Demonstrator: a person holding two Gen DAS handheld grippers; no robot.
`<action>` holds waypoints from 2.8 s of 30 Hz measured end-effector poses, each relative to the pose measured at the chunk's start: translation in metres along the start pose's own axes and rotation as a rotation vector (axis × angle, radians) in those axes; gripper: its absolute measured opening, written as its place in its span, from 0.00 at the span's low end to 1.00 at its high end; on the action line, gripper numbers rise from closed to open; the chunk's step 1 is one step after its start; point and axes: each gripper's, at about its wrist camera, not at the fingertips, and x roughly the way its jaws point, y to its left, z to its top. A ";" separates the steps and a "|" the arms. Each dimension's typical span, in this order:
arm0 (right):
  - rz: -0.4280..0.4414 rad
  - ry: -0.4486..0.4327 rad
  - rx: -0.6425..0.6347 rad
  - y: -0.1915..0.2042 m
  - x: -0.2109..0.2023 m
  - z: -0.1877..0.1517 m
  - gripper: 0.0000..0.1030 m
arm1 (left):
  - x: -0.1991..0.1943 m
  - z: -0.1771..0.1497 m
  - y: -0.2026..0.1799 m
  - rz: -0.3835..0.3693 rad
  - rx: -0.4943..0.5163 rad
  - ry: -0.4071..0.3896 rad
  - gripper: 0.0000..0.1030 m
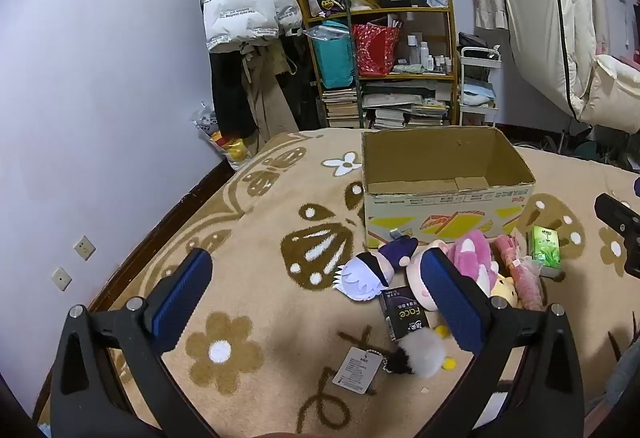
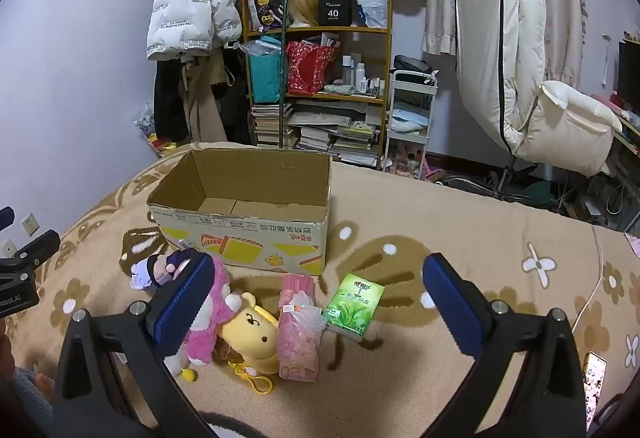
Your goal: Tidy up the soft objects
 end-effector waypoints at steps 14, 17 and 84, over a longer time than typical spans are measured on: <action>-0.003 -0.007 -0.004 0.000 0.000 0.000 1.00 | -0.002 0.002 0.001 0.027 0.015 -0.023 1.00; -0.003 -0.008 -0.006 0.000 0.000 0.000 1.00 | -0.006 0.001 -0.001 0.020 0.032 -0.039 1.00; -0.010 -0.009 -0.021 -0.004 0.001 0.001 1.00 | -0.006 0.000 -0.005 0.010 0.031 -0.054 1.00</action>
